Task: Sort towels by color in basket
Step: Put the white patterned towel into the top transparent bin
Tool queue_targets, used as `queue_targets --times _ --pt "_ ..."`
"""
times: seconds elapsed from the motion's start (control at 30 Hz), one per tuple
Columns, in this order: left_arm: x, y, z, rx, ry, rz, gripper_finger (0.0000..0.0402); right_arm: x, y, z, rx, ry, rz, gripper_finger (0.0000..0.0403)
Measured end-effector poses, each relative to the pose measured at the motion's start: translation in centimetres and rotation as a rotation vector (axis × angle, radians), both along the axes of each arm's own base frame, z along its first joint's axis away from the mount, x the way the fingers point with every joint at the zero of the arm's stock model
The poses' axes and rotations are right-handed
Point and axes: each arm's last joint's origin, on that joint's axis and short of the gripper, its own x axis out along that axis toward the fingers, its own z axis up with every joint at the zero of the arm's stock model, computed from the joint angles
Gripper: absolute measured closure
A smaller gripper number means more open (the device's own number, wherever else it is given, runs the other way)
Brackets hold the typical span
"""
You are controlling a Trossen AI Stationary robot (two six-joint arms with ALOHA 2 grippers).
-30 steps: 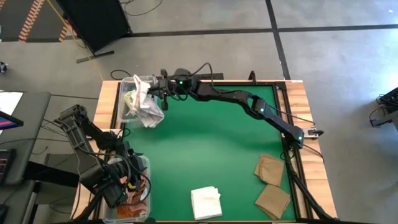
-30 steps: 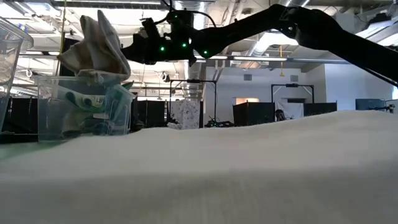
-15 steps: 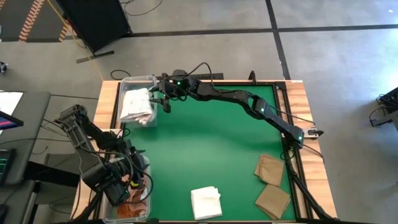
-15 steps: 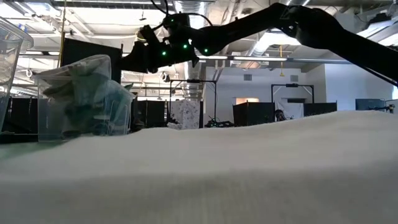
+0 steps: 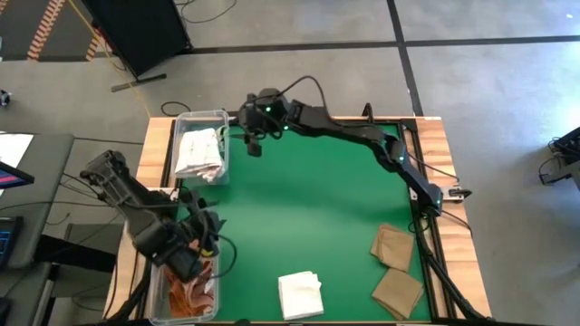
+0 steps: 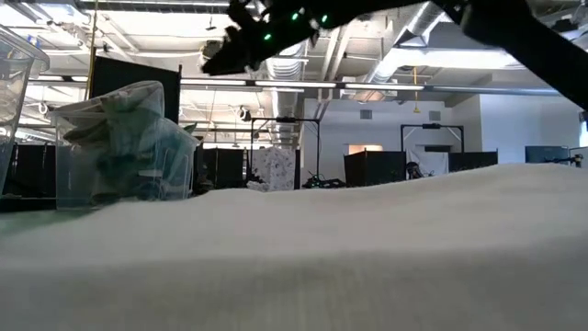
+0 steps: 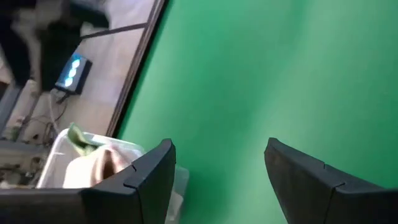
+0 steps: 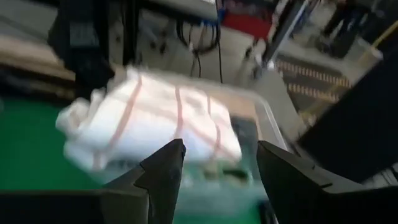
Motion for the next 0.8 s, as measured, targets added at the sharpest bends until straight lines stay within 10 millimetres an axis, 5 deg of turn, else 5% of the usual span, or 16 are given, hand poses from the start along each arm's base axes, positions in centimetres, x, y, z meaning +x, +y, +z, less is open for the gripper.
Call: queue_targets --times 0.3,0.57,0.8 --pt "0.8 3.7 1.3 0.019 0.025 0.069 0.0193 -7.2 1.1 7.3 -0.004 0.139 -0.069 0.0171" --pt "2.0 7.9 1.6 0.02 0.174 0.124 0.0193 -13.7 5.6 13.2 0.019 0.165 -0.024 0.0171" --pt "3.0 12.5 1.4 -0.023 0.327 0.196 0.0193 -18.4 10.3 16.1 0.056 0.207 0.056 0.0171"
